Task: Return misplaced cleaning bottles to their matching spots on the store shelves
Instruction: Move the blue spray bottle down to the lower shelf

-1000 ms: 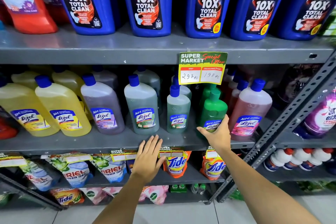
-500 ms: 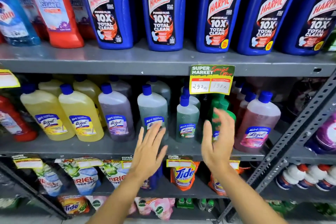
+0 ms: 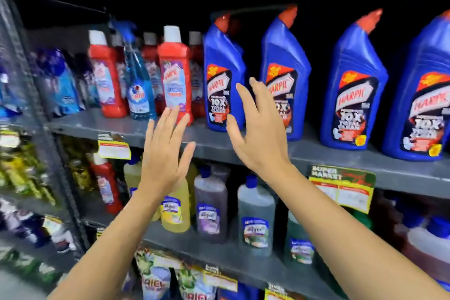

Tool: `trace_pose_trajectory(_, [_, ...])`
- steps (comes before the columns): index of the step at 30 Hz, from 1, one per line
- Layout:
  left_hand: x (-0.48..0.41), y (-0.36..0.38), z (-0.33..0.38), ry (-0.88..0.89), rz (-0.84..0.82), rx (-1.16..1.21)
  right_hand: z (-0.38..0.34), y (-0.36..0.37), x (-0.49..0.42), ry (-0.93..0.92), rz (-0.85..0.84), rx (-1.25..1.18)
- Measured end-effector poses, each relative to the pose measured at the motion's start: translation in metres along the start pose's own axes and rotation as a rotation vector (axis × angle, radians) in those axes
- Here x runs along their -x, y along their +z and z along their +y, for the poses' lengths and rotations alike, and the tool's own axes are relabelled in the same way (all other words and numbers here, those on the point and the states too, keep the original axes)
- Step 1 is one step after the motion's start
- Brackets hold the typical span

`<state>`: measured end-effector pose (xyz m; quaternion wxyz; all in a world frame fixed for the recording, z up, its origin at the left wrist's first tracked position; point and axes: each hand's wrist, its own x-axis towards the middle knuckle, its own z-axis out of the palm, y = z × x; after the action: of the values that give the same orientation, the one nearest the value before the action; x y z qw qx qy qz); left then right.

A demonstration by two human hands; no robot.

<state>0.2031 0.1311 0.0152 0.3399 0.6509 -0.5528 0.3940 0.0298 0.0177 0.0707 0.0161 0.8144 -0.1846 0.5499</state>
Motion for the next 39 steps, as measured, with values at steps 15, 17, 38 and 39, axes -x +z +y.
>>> trace_pose_trajectory(15, [-0.009, -0.008, -0.089, -0.080, -0.009, -0.133, -0.030, 0.080, -0.044, -0.059, -0.084, -0.089])
trace_pose_trajectory(17, [-0.006, -0.010, -0.117, -0.059, -0.008, -0.133, -0.042, 0.095, -0.048, -0.065, -0.073, -0.073])
trace_pose_trajectory(38, [0.016, -0.001, -0.346, 0.064, -0.196, 0.011, -0.169, 0.281, -0.151, 0.401, -0.064, -0.050])
trace_pose_trajectory(39, [0.016, 0.001, -0.348, 0.070, -0.189, 0.015, -0.166, 0.286, -0.156, 0.467, -0.068, -0.089])
